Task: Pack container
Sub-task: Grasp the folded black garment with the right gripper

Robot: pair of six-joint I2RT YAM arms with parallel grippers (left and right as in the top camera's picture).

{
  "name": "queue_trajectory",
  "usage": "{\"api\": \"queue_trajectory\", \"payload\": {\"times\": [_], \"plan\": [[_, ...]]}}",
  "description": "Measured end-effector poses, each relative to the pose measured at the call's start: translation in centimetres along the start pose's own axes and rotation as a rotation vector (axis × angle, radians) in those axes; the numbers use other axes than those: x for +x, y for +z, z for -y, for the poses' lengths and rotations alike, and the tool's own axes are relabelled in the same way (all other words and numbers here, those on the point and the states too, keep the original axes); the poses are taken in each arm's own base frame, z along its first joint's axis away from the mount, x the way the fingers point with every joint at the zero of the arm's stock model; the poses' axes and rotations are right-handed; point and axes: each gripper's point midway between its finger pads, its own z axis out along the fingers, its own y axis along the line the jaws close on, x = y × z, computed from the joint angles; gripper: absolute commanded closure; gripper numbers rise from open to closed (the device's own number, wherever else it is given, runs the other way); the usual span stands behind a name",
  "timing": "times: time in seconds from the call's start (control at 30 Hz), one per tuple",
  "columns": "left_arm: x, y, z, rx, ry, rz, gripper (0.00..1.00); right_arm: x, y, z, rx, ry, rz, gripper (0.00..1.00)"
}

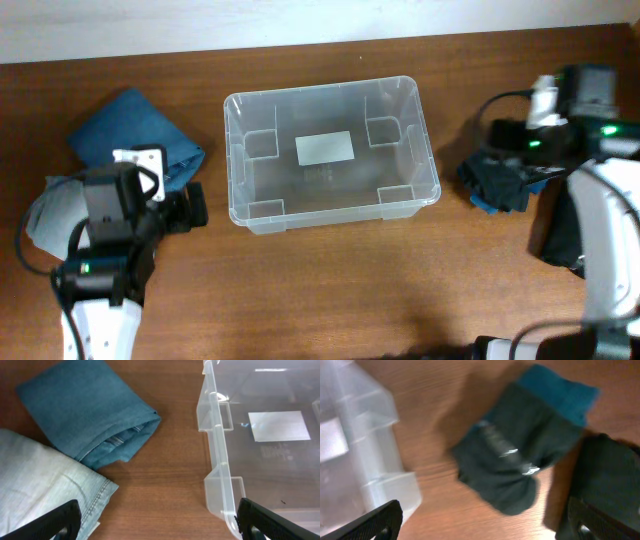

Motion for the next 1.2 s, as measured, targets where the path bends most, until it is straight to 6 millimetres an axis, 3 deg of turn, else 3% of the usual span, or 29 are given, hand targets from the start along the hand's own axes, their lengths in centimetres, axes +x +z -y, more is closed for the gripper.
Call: {"api": "queue_trajectory", "payload": {"times": [0.13, 0.23, 0.57, 0.63, 0.73, 0.9, 1.1, 1.2], "plan": [[0.2, 1.1, 0.0, -0.001, 0.000, -0.041, 0.01, 0.4, 2.1, 5.1, -0.043, 0.160, -0.056, 0.01], [0.4, 1.2, 0.0, -0.001, 0.000, -0.048, 0.01, 1.1, 4.4, 7.2, -0.108, 0.233, -0.110, 0.02], [0.2, 1.2, 0.0, -0.001, 0.000, -0.043, 0.00, 2.2, 10.8, 6.7, -0.278, 0.283, -0.226, 0.10], [0.2, 1.2, 0.0, -0.001, 0.000, -0.043, 0.01, 2.3, 11.8, 6.5, -0.296, 0.286, -0.236, 0.17], [0.2, 1.2, 0.0, -0.001, 0.000, -0.041, 0.01, 2.6, 12.9, 6.1, -0.326, 0.287, -0.258, 0.53], [0.1, 1.2, 0.0, -0.001, 0.000, -0.040, 0.01, 3.0, 13.8, 5.1, -0.354, 0.282, -0.282, 0.94], [0.1, 1.2, -0.1, -0.004, 0.000, -0.040, 0.01, 2.6, 12.5, 4.3, -0.364, 0.263, -0.265, 0.96], [0.1, 1.2, -0.6, -0.037, 0.000, -0.040, 0.01, 2.1, 9.9, 3.6, -0.362, 0.243, -0.234, 0.96]]}}
